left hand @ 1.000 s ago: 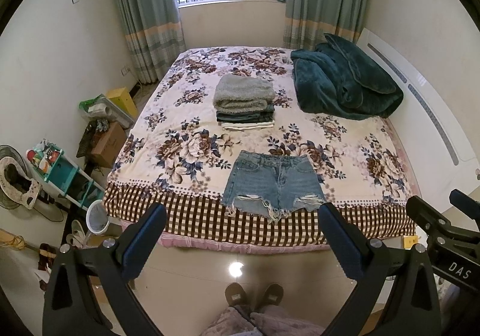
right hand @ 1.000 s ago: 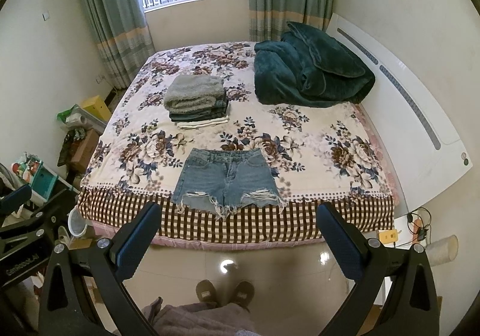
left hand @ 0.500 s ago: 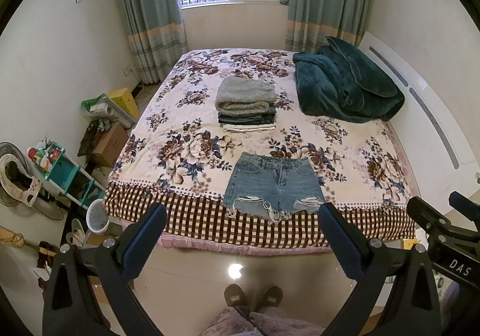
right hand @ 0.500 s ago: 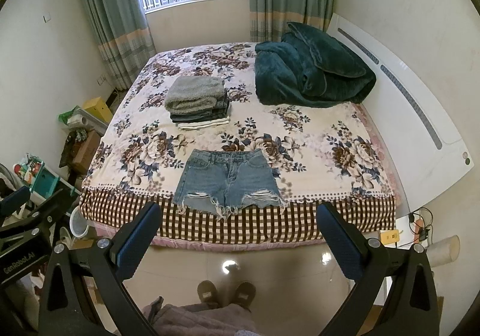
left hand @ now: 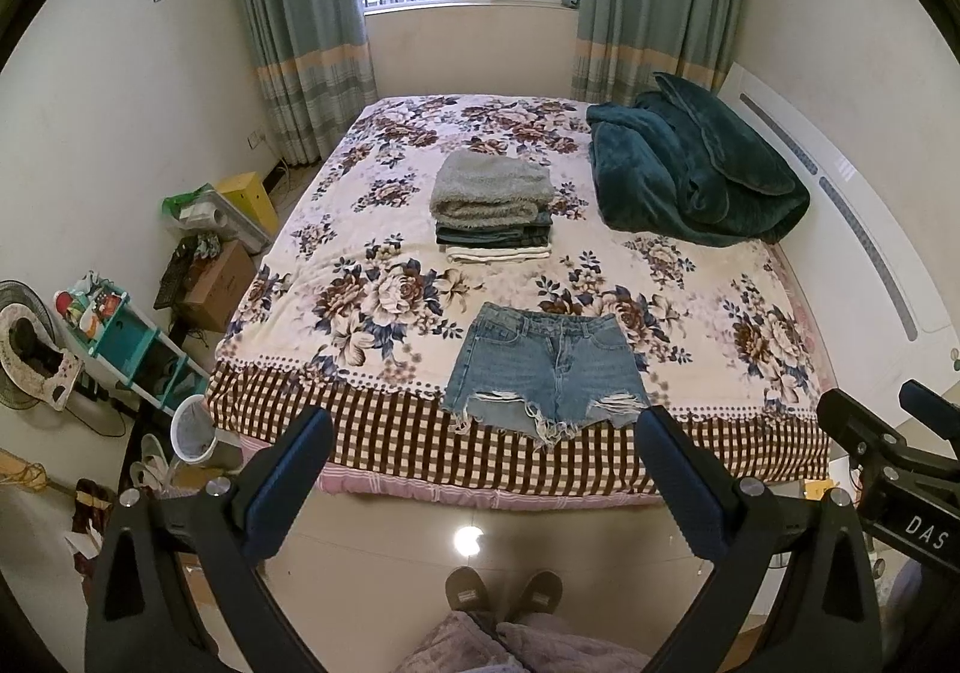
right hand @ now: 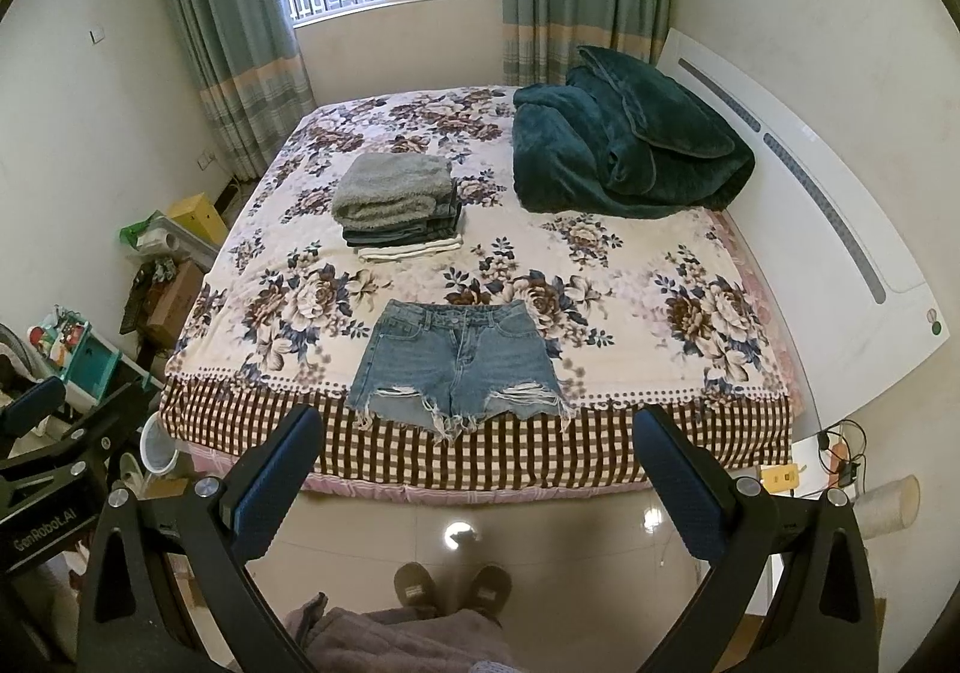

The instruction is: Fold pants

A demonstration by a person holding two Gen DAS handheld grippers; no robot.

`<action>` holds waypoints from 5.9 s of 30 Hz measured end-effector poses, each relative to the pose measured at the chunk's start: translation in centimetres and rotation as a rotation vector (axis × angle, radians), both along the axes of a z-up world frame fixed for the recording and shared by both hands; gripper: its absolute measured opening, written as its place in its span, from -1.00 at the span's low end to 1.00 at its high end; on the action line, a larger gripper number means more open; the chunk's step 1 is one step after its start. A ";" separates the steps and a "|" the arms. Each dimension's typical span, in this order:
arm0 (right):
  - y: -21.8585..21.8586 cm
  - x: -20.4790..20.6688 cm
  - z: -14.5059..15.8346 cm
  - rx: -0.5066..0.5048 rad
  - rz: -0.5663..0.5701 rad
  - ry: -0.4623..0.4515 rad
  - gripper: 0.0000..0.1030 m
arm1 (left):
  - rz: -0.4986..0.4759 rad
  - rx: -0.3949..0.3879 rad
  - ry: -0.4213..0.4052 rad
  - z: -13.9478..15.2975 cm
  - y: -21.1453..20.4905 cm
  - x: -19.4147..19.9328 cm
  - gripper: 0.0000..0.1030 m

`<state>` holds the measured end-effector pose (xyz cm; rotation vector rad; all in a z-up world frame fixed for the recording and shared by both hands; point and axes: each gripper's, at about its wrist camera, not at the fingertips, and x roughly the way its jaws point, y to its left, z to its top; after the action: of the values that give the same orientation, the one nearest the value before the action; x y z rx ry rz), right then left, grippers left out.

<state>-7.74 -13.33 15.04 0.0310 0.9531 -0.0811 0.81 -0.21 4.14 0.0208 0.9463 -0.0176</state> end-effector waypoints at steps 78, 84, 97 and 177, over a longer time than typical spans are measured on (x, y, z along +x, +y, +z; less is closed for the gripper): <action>-24.8 56.8 -69.2 0.185 0.254 0.779 0.37 | 0.140 0.057 0.670 -61.4 -32.1 26.0 0.41; -21.8 58.8 -72.2 0.271 0.287 0.818 0.37 | 0.166 -0.086 0.611 -57.0 -28.6 26.8 -0.88; -16.9 57.5 -64.4 0.227 0.346 0.697 -0.85 | 0.182 -0.211 0.462 -44.5 -18.9 26.3 -0.92; 0.8 60.7 -72.9 0.363 0.569 0.848 1.00 | 1.443 -1.350 0.353 -54.4 -2.2 11.7 0.36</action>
<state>52.97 -12.56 -57.82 0.0611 1.7787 0.6536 12.52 -2.41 -50.29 -1.9462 0.9468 0.6898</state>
